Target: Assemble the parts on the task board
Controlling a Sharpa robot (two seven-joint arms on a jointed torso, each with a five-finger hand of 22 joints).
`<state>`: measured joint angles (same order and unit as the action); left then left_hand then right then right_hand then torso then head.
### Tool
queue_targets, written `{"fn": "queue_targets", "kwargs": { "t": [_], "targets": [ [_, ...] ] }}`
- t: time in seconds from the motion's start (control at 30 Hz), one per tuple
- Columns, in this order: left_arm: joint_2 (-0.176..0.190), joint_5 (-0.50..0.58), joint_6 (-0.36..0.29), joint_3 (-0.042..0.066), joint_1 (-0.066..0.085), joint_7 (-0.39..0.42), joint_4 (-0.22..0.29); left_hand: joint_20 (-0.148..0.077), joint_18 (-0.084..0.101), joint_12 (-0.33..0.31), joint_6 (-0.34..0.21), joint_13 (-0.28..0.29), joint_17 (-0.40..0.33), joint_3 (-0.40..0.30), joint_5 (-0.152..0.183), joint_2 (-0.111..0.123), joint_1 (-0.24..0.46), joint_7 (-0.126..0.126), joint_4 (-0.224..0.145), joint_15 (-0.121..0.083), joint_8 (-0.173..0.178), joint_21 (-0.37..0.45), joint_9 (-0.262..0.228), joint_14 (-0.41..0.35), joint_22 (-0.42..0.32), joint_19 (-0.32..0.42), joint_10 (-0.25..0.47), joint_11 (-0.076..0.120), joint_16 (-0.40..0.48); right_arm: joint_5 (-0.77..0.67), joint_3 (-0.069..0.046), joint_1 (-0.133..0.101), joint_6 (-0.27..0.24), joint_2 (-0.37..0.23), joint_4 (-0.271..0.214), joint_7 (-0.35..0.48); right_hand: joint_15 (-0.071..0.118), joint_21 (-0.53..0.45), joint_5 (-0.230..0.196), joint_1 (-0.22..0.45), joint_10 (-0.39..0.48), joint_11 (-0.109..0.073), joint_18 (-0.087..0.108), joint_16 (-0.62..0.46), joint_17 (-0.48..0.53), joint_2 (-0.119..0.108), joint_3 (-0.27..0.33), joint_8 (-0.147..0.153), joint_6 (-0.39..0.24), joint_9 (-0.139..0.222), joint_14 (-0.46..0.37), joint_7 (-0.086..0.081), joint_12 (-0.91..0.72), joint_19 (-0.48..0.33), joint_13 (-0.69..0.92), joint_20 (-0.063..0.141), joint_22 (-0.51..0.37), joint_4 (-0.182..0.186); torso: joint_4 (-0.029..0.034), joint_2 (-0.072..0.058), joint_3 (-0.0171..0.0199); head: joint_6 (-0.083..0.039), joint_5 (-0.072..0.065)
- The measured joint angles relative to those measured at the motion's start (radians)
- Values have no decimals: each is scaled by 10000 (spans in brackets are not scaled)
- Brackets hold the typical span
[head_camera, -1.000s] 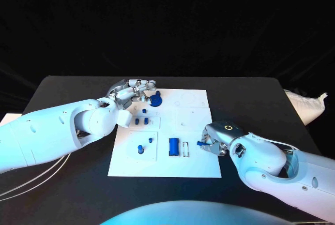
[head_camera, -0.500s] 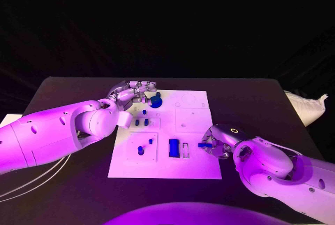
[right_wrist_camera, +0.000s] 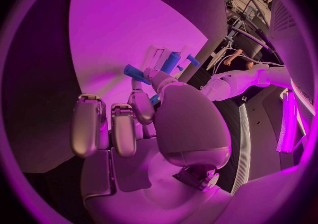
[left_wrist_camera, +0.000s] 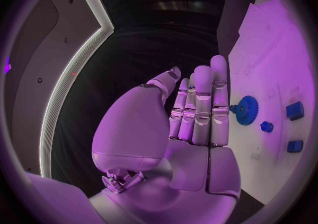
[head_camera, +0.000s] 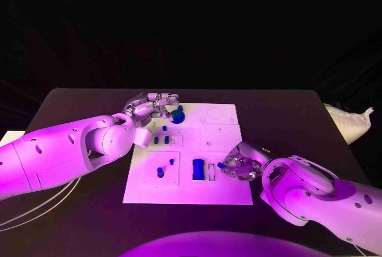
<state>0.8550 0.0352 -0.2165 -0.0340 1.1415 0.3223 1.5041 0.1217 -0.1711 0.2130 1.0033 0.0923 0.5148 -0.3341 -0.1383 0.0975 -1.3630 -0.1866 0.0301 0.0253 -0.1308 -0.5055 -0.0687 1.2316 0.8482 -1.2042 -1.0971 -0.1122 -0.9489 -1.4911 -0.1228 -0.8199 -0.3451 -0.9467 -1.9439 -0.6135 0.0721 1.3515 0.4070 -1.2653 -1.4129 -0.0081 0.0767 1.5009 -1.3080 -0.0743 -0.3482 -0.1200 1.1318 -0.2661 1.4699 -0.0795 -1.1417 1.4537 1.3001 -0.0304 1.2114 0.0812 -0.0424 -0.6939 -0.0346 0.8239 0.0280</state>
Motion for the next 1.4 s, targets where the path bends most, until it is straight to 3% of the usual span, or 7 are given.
{"fn": "queue_targets", "kwargs": {
  "t": [0.13,0.2,0.5,0.6,0.73,1.23,1.4],
  "targets": [
    [-11,-1,2,0,0,-1,6,0,-1,0,0,0,1,0,0,0,0,0,0,0,0,0,0,0,0,0,0,0,0,402,1,-6,61,168,69,-8,0,42,73,341,-70,0,0,1,1,-50,60,-65,74,-14,0,33,-47,22,40,22,45,115,-4,1,1,23,6],
    [-19,-1,3,0,0,-2,9,0,-1,0,0,0,0,0,0,0,0,0,0,0,0,0,0,0,0,0,0,0,0,546,3,-13,155,246,126,-13,35,42,75,501,-105,-35,0,39,1,-46,146,-112,119,-217,-34,52,-76,37,57,36,52,201,-6,3,0,35,7],
    [-30,-5,10,0,0,-12,30,0,0,0,0,0,1,0,0,0,0,0,0,0,0,0,0,0,0,0,0,0,0,849,20,-40,568,571,411,-57,105,42,-51,774,-197,-124,0,39,2,-8,297,-305,276,-221,-32,100,-113,71,75,71,52,352,-2,4,-2,51,27],
    [-35,-7,15,0,0,-15,31,0,0,0,-1,0,1,0,0,0,0,-1,0,0,0,0,0,0,0,0,0,0,0,872,20,-45,585,632,467,-64,106,42,-163,806,-215,-142,0,39,2,25,336,-334,299,-272,-33,122,-145,71,75,71,51,392,0,6,-1,51,28],
    [-38,-10,24,0,0,-21,31,0,0,0,-37,0,1,0,0,0,0,-36,0,0,0,0,0,0,1,0,0,0,0,882,20,-50,577,694,530,-71,125,42,-206,932,-249,-175,0,38,2,42,397,-389,333,-643,-52,157,-153,106,74,106,51,452,-1,12,-2,52,33],
    [-46,-27,66,0,0,-54,36,0,0,0,-37,0,2,0,0,0,0,-35,0,0,0,0,0,0,1,0,0,0,0,896,18,-65,487,837,655,-99,175,41,-437,1287,-320,-213,0,38,4,189,726,-530,544,-870,-32,331,-308,91,72,165,66,722,-5,4,0,68,80],
    [-45,-34,77,0,0,-65,40,0,-1,0,-37,0,2,0,0,0,0,-35,0,0,0,0,0,0,1,0,0,0,0,909,22,-70,481,854,684,-113,177,41,-574,1433,-338,-231,-1,38,4,147,869,-616,608,-972,-34,389,-347,105,81,179,78,858,-7,5,0,68,91]
  ]
}}
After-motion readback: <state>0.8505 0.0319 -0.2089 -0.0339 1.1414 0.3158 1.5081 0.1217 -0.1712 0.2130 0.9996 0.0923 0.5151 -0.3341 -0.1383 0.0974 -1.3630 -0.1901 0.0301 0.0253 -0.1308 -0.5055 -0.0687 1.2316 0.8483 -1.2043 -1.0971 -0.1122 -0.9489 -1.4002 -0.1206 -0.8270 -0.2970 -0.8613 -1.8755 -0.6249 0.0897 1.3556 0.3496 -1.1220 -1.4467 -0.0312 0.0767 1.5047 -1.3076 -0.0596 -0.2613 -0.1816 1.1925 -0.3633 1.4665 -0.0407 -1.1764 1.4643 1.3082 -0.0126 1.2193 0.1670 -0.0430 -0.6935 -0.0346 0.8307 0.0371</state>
